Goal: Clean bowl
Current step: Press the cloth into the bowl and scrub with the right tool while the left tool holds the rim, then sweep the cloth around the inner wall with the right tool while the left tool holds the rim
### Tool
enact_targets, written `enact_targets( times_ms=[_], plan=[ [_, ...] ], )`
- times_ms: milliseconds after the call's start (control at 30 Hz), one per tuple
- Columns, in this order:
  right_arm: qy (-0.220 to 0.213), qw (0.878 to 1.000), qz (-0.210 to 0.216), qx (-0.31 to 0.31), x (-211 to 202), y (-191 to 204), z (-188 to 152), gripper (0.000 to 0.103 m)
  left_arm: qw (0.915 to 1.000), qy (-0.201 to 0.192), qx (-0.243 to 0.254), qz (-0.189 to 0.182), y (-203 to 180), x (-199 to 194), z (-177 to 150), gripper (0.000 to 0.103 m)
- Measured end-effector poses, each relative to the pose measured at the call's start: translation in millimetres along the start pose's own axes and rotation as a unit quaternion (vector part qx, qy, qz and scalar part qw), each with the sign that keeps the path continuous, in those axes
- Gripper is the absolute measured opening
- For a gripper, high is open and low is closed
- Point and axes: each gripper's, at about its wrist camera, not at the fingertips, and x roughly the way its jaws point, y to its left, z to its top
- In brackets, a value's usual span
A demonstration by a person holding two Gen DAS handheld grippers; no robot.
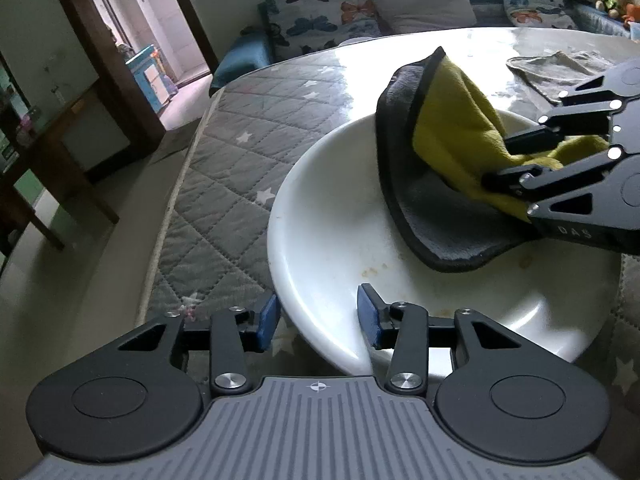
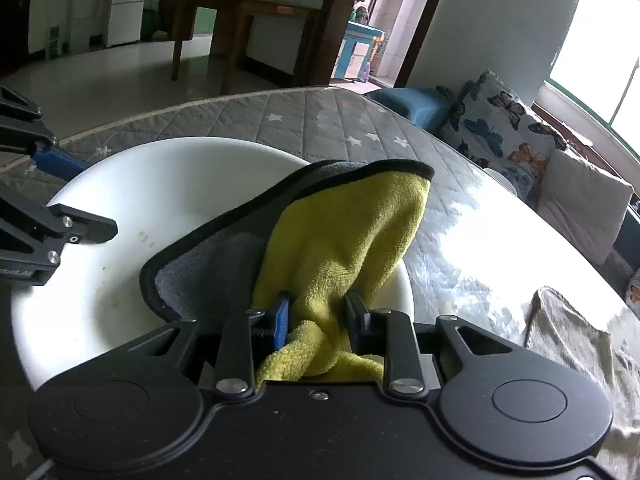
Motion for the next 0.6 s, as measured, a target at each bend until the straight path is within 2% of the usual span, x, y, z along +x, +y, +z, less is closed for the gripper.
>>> enact_targets(
  times_ms=[300, 600],
  plan=[
    [0.004, 1.000, 0.005, 0.022, -12.3, 4.0, -7.8, 0.029, 0.9992, 0.007, -0.040, -0.002, -5.9, -7.6, -4.1, 0.048],
    [0.013, 0.999, 0.020, 0.037, -20.8, 4.2, -10.4, 0.030, 0.9985, 0.009, -0.054, 0.000, -11.3, -14.7, -7.1, 0.049]
  ],
)
